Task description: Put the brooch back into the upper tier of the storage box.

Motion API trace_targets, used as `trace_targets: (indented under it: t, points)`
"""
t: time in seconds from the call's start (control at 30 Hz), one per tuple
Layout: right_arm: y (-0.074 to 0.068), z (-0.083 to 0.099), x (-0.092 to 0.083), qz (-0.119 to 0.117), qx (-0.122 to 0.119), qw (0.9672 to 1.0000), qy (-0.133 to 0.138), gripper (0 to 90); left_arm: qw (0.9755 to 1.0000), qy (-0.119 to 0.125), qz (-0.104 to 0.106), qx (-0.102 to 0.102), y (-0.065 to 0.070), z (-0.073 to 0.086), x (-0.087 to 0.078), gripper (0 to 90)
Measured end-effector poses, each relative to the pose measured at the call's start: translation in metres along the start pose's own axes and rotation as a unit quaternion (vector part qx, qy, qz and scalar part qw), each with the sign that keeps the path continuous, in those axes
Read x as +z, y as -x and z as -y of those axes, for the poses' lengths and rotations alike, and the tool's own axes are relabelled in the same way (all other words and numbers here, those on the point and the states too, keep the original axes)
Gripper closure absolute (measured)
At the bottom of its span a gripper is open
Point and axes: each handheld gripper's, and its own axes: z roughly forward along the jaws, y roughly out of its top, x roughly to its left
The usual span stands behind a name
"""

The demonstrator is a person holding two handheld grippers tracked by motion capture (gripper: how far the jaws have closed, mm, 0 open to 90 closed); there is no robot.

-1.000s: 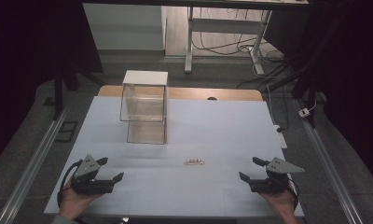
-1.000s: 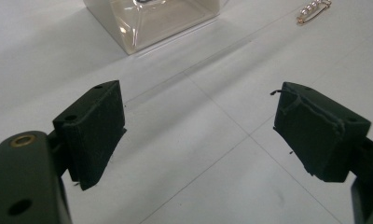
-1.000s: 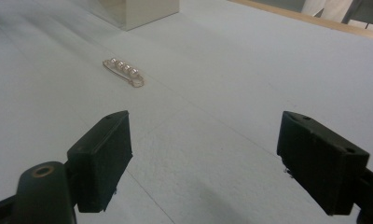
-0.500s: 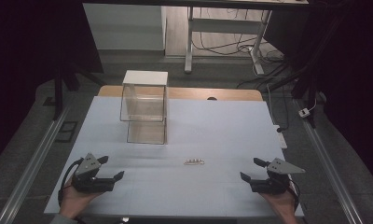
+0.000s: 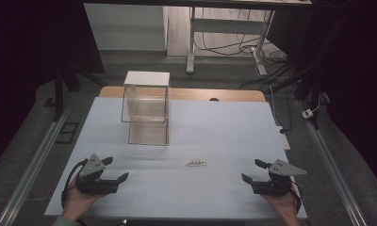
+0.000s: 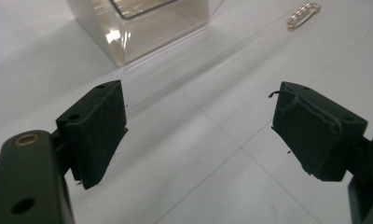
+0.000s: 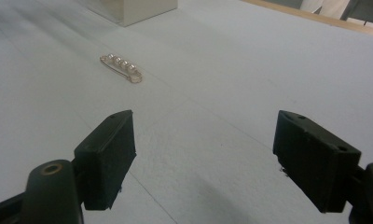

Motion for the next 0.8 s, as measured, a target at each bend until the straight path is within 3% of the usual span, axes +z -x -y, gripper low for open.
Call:
trace_targets:
  t: [0.8]
  points:
    - [0.0, 0.001, 0.002, -0.001, 0.004, 1.0, 0.004, 22.3, 0.9977, 0.004, 0.044, 0.052, 0.027, -0.038, 0.024, 20.2]
